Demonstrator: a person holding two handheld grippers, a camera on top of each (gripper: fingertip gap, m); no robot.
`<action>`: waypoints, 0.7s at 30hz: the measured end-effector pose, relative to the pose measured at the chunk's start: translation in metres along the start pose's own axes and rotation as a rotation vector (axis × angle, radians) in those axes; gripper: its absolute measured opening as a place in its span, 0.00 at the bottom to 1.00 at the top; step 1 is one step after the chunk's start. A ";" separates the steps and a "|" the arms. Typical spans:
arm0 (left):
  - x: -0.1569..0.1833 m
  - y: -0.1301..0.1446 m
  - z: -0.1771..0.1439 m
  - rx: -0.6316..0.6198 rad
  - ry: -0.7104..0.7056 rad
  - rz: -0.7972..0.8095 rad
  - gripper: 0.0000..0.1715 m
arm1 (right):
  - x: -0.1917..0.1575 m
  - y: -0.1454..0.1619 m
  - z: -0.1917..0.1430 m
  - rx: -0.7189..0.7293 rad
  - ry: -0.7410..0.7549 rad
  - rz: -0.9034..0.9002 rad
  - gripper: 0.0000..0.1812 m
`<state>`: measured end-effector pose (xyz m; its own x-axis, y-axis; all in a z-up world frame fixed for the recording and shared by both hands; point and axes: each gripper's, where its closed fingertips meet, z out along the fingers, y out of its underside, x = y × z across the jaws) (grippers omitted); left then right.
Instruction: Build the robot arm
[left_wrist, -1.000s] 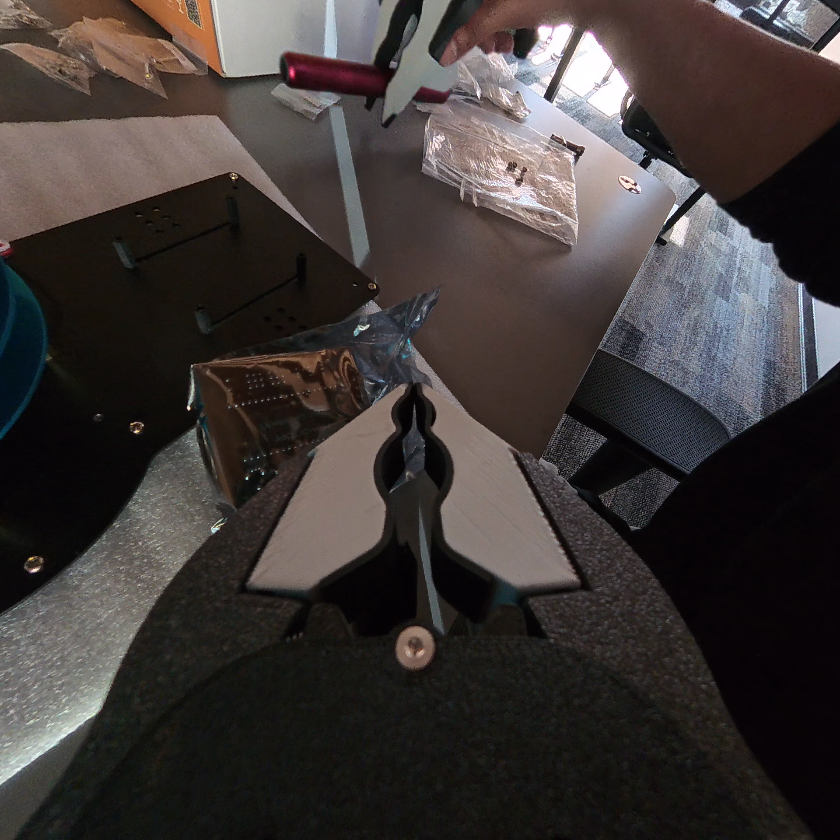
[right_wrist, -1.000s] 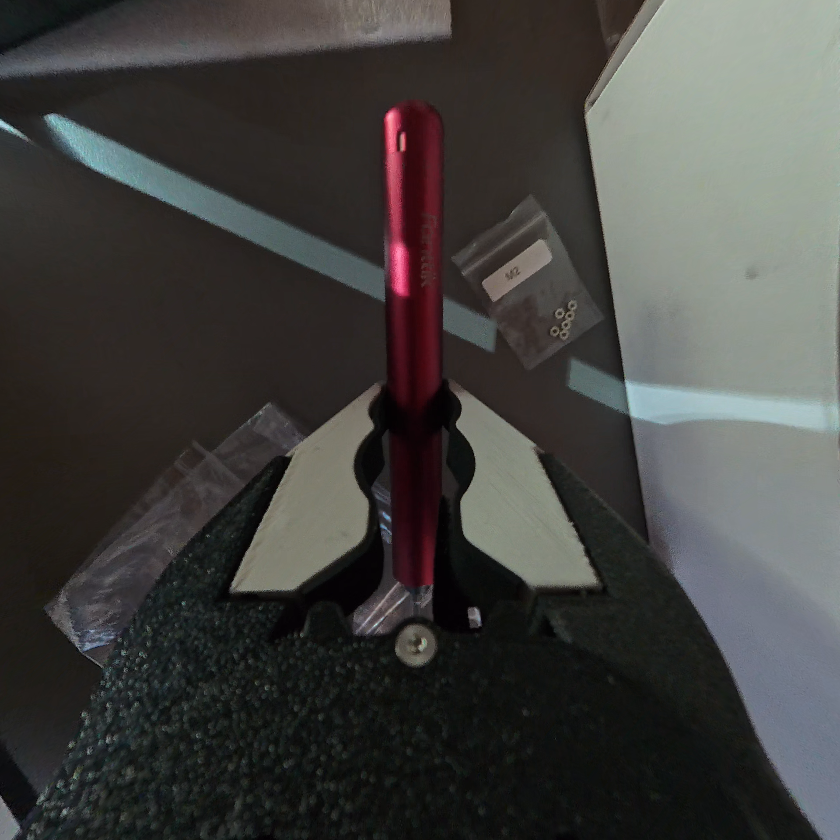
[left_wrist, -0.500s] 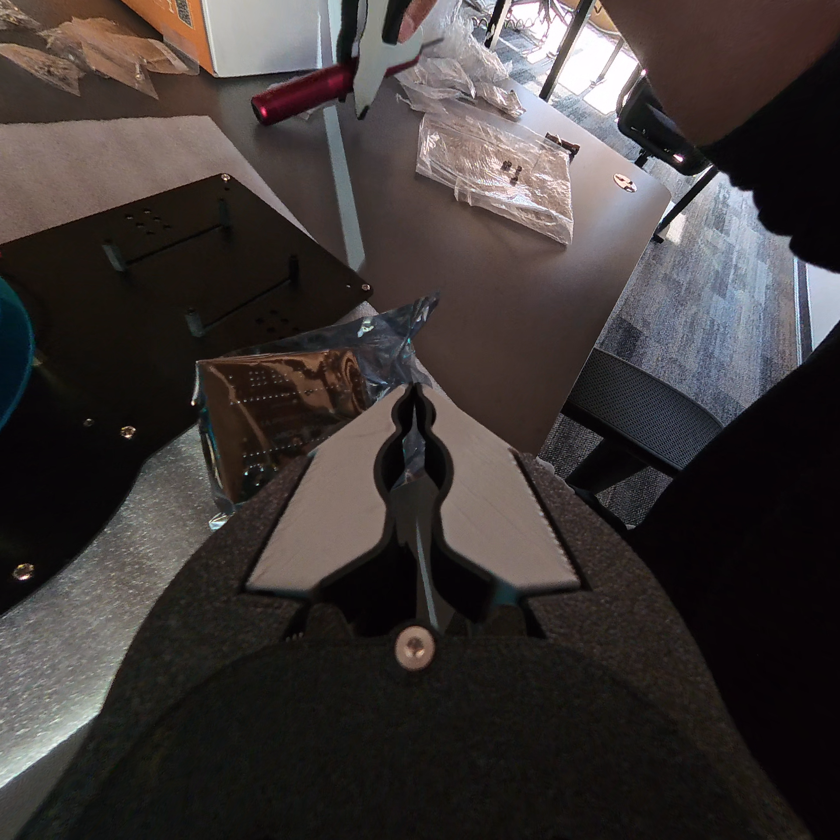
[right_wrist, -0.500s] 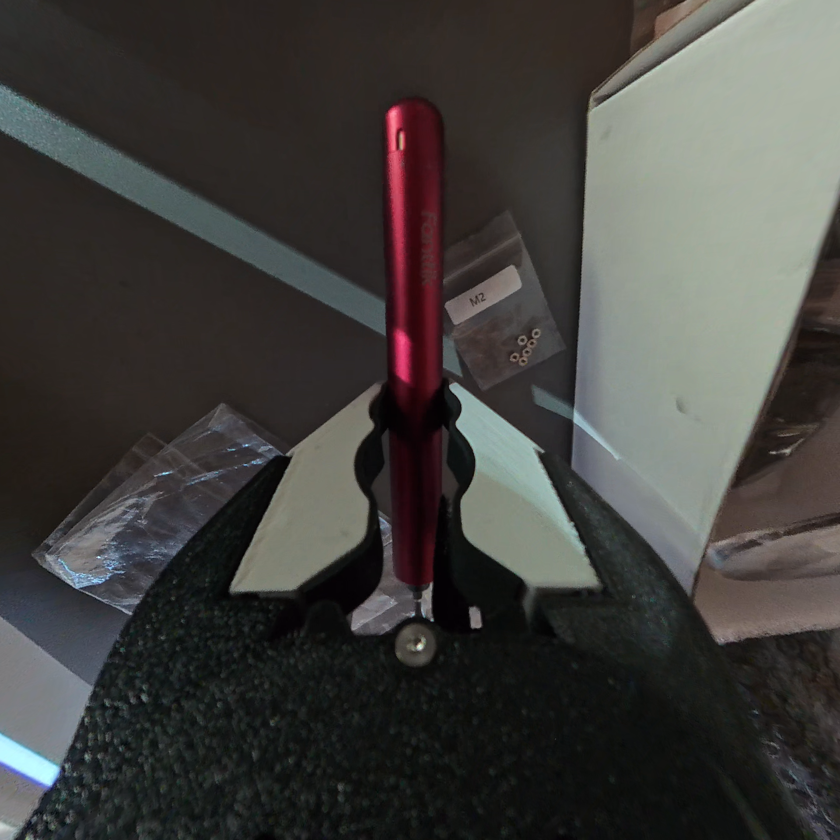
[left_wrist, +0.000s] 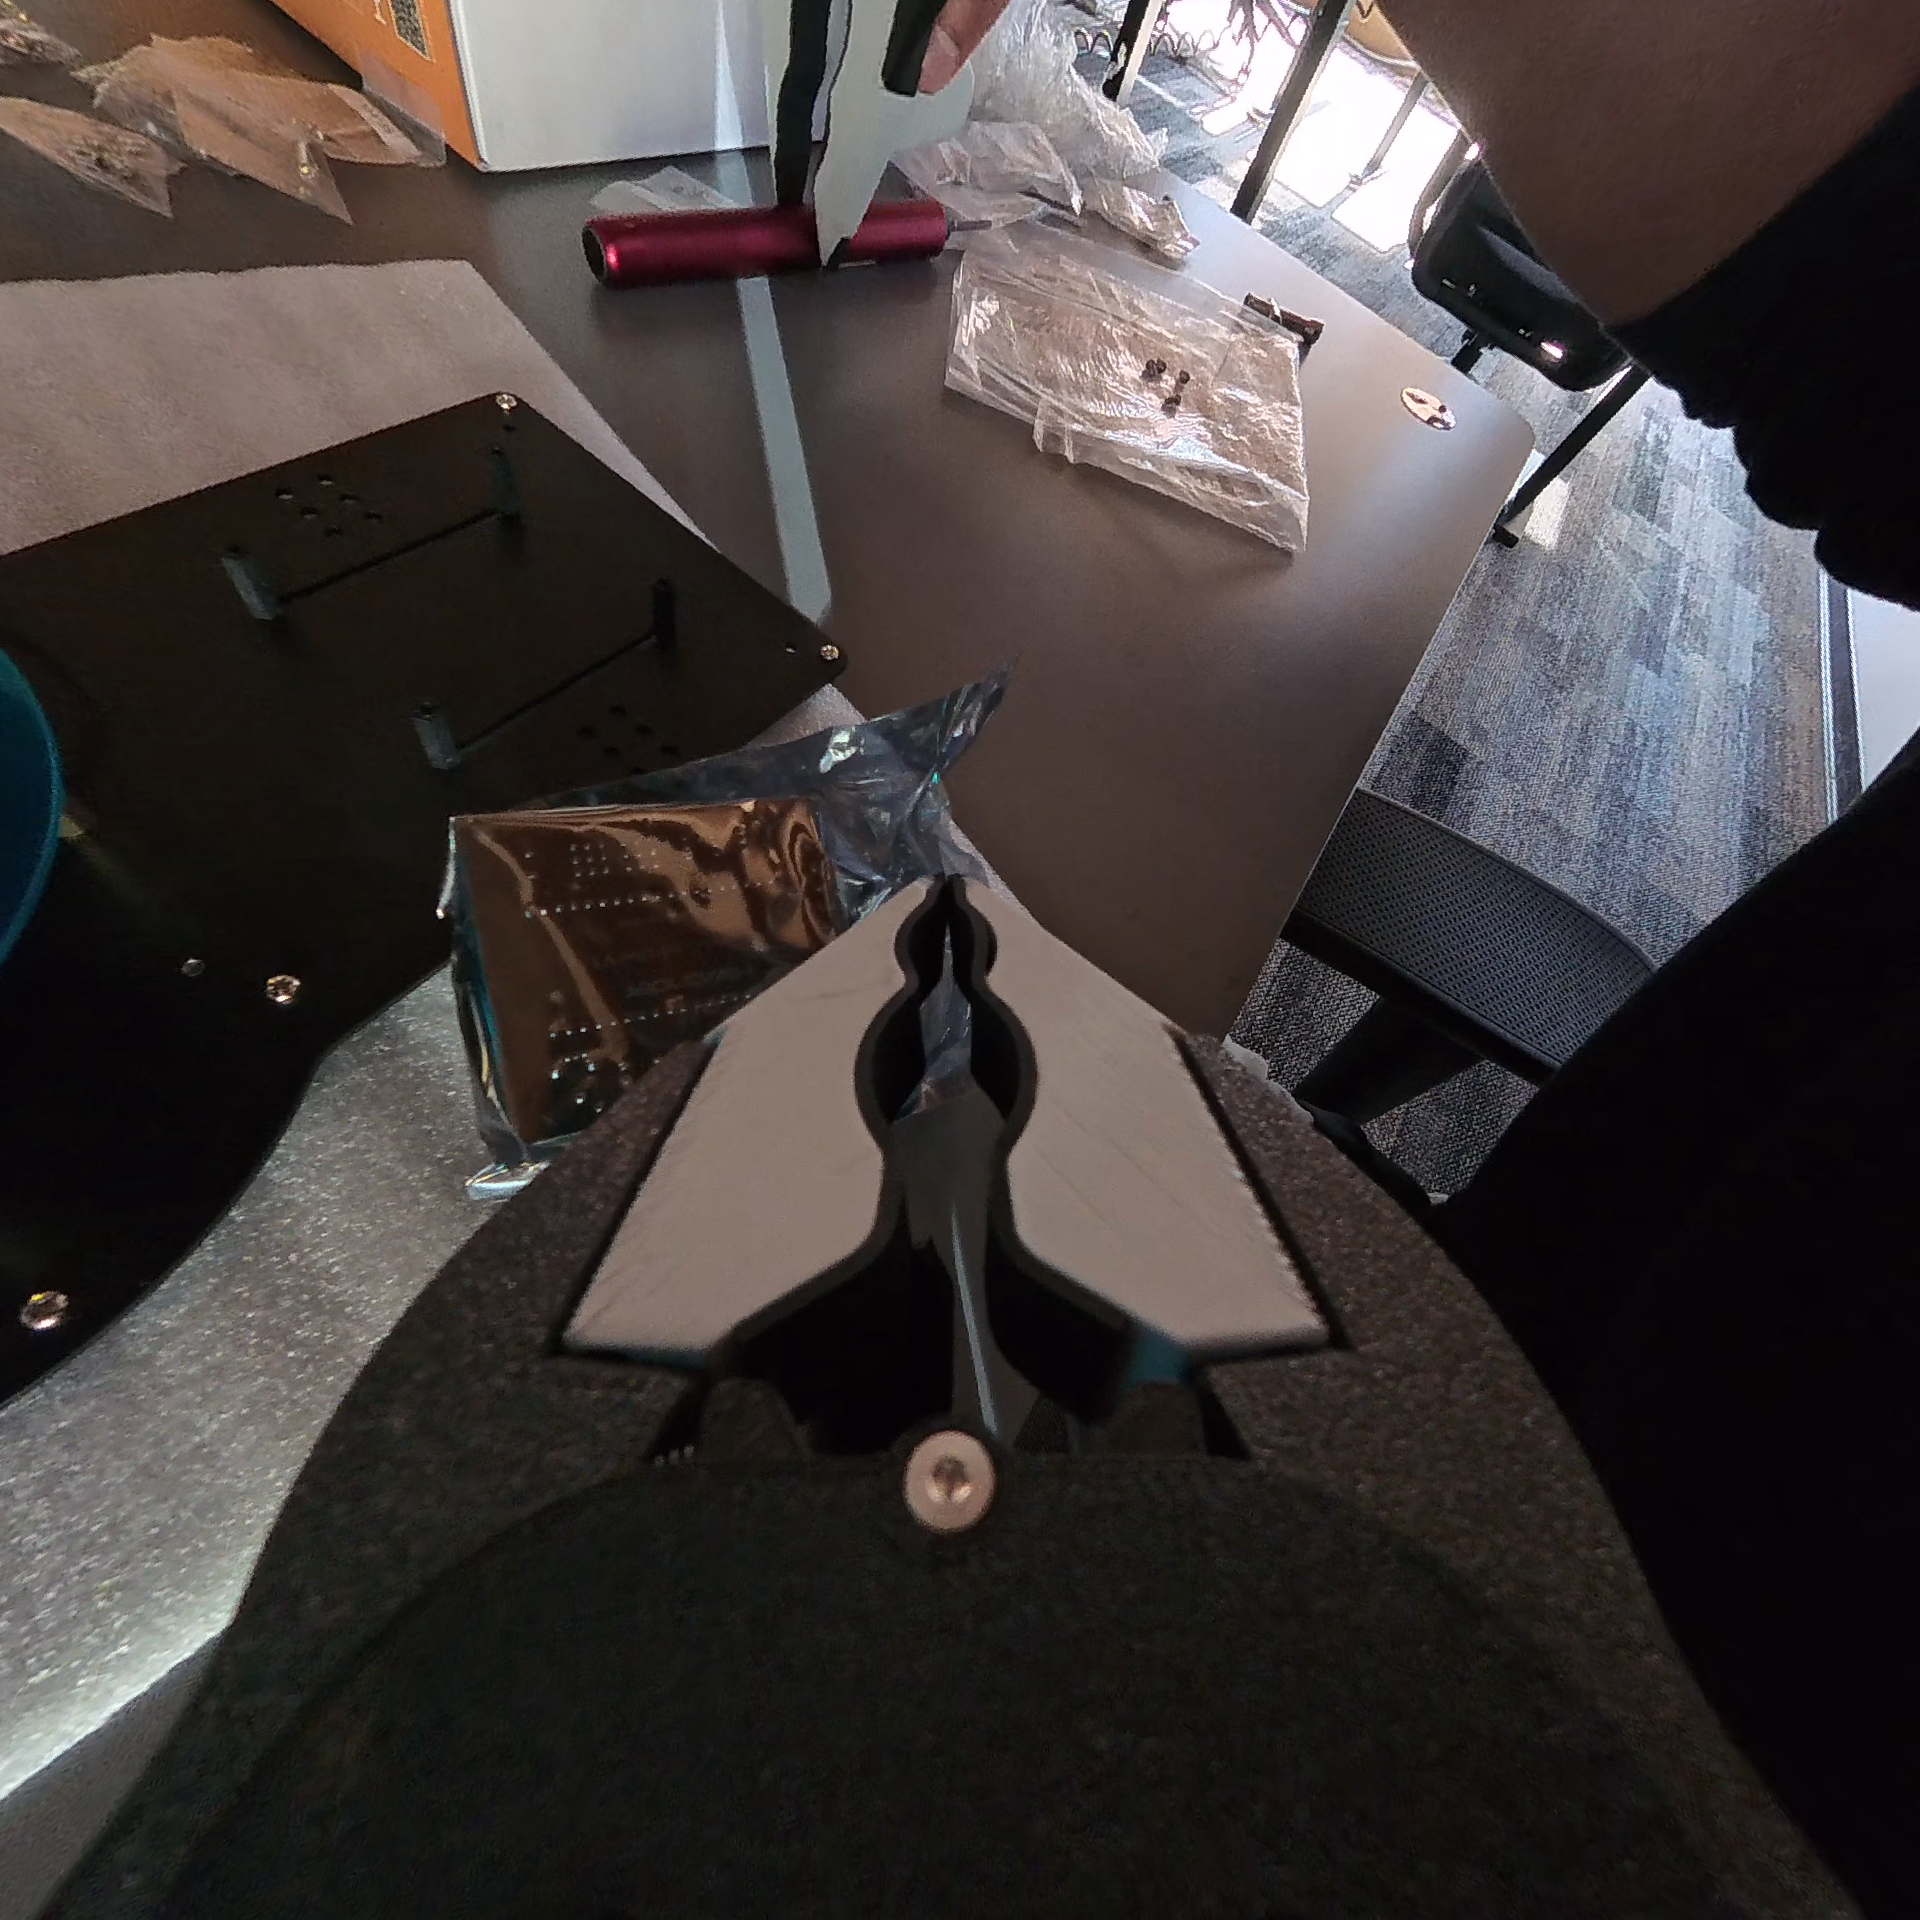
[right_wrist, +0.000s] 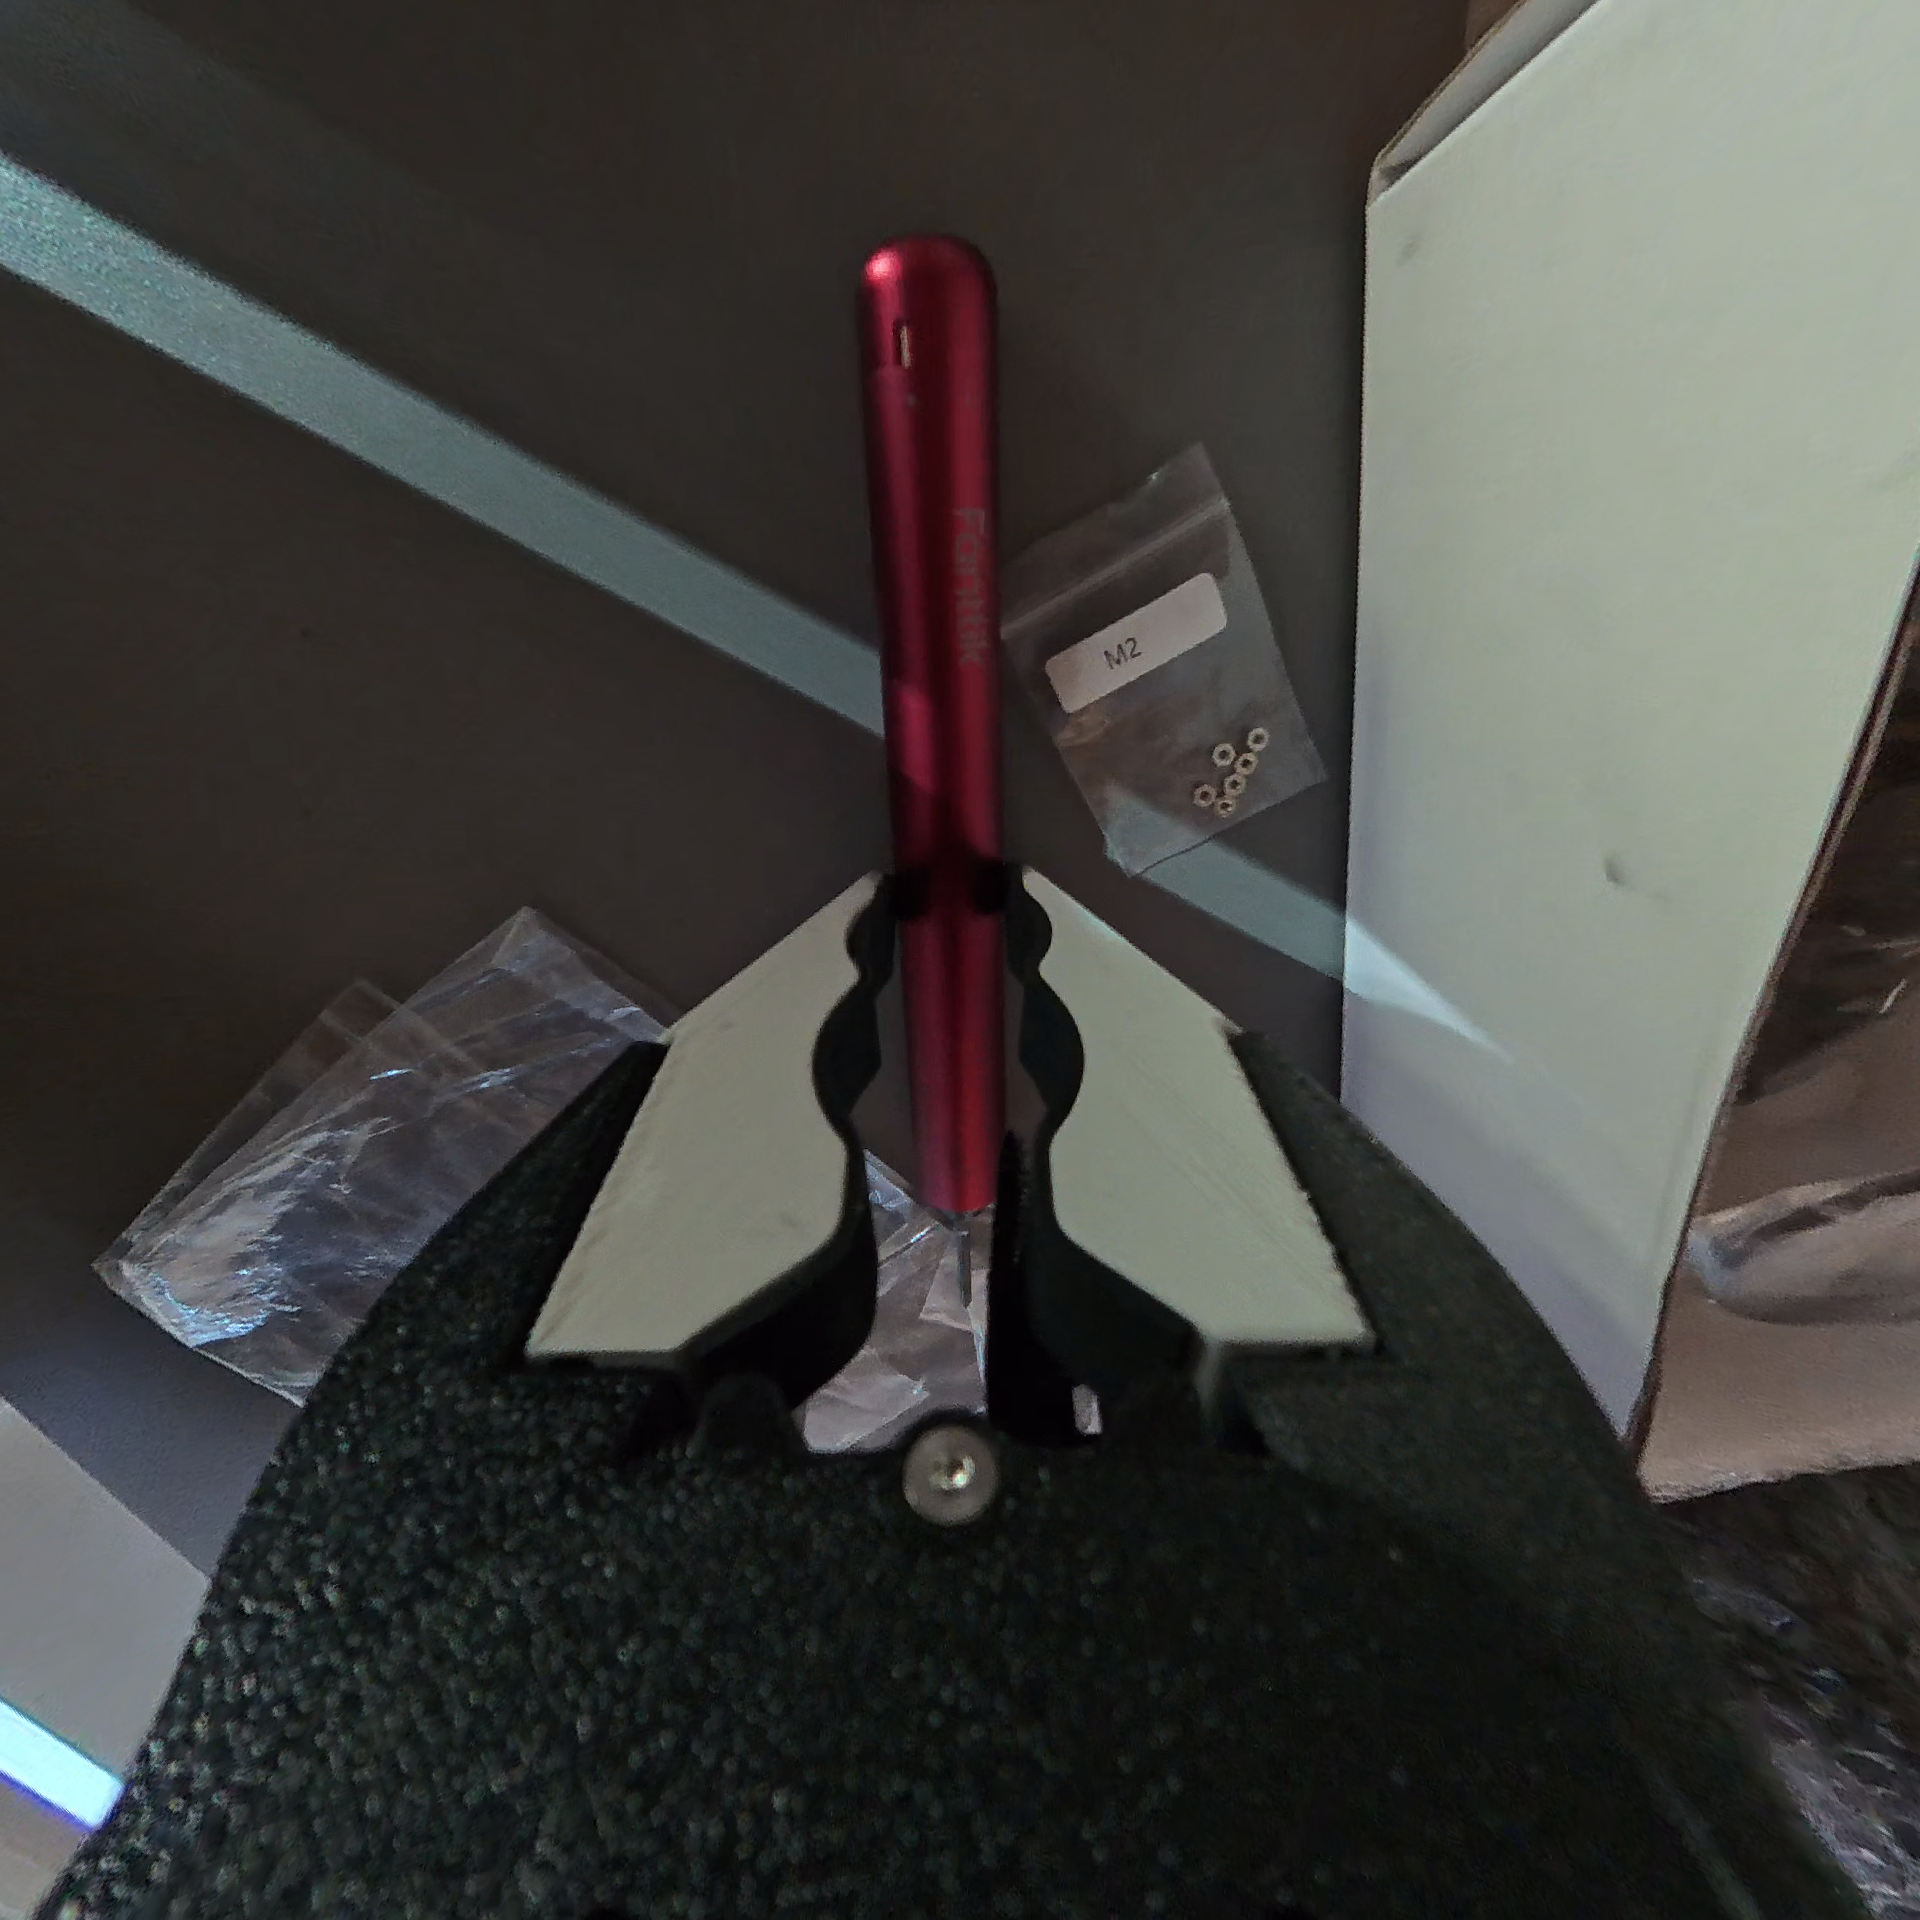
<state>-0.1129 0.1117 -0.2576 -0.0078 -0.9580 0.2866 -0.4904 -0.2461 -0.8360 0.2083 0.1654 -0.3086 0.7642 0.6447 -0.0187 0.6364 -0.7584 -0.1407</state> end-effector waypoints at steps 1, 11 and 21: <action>0.000 0.000 0.000 0.000 0.000 0.001 0.00 | 0.000 0.000 0.000 0.005 0.003 -0.004 0.11; -0.003 -0.006 -0.002 0.043 0.032 -0.071 0.00 | -0.040 -0.062 -0.046 0.339 0.164 0.047 0.14; -0.001 -0.011 -0.001 0.099 0.127 -0.232 0.00 | -0.274 -0.165 -0.049 0.975 -0.316 0.419 0.20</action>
<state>-0.1081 0.1149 -0.2487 -0.0178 -0.8499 0.5266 -0.4046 -0.4755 -0.7811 -0.1010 0.1094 -0.2317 0.7502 0.4555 -0.4793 -0.1278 -0.6113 -0.7810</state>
